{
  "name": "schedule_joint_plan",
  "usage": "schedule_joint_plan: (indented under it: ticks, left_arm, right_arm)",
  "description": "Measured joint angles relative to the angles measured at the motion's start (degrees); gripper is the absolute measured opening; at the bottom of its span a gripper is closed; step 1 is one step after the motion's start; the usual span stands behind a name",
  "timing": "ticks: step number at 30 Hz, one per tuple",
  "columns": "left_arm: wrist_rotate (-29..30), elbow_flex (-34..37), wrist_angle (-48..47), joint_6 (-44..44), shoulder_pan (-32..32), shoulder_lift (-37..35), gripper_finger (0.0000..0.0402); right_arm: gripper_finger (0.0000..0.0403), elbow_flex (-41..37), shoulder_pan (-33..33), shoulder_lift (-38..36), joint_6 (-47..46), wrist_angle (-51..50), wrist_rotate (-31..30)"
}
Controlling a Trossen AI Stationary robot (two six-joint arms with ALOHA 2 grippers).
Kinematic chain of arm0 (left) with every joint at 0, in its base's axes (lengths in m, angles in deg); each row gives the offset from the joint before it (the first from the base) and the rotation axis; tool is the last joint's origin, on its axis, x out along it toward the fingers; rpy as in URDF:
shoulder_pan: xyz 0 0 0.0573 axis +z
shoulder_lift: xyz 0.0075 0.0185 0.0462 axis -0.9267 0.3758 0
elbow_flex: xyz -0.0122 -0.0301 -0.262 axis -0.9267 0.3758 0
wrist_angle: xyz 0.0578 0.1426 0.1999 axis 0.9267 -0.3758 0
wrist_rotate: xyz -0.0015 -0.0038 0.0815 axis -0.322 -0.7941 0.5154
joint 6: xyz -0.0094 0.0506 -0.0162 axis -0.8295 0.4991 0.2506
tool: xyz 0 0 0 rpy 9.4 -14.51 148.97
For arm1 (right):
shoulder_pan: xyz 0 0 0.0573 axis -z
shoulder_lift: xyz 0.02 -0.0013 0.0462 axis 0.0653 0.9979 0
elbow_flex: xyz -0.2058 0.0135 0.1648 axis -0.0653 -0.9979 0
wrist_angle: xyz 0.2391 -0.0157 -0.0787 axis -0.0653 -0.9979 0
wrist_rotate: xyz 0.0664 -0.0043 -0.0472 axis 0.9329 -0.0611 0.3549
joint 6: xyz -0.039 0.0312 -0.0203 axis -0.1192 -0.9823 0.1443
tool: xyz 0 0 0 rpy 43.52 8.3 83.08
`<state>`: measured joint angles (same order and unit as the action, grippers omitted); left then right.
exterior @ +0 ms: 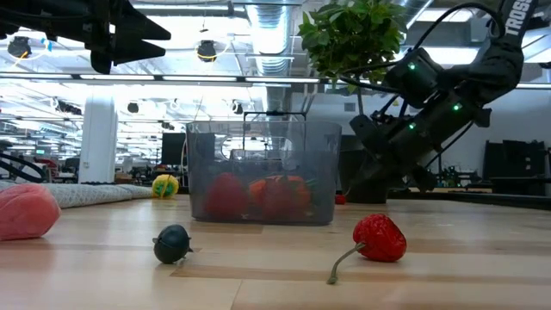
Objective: Pick and placing Produce into tupperware
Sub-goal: Put the top cherry into the bin
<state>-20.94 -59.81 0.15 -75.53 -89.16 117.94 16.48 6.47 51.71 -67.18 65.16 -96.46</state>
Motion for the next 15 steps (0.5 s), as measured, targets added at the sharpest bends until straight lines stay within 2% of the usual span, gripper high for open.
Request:
schedule_joint_plan:
  ticks: [8, 15]
  left_arm:
    - [-0.13, 0.02, 0.00, 0.02, 0.00, 0.00, 0.0212]
    - [-0.47, 0.01, 0.00, 0.04, 0.00, 0.00, 0.0212]
  right_arm:
    - [0.0065, 0.00, 0.41, 0.00, 0.33, 0.81, 0.28]
    - [0.0117, 0.00, 1.50, 0.00, -1.95, 0.71, 2.02]
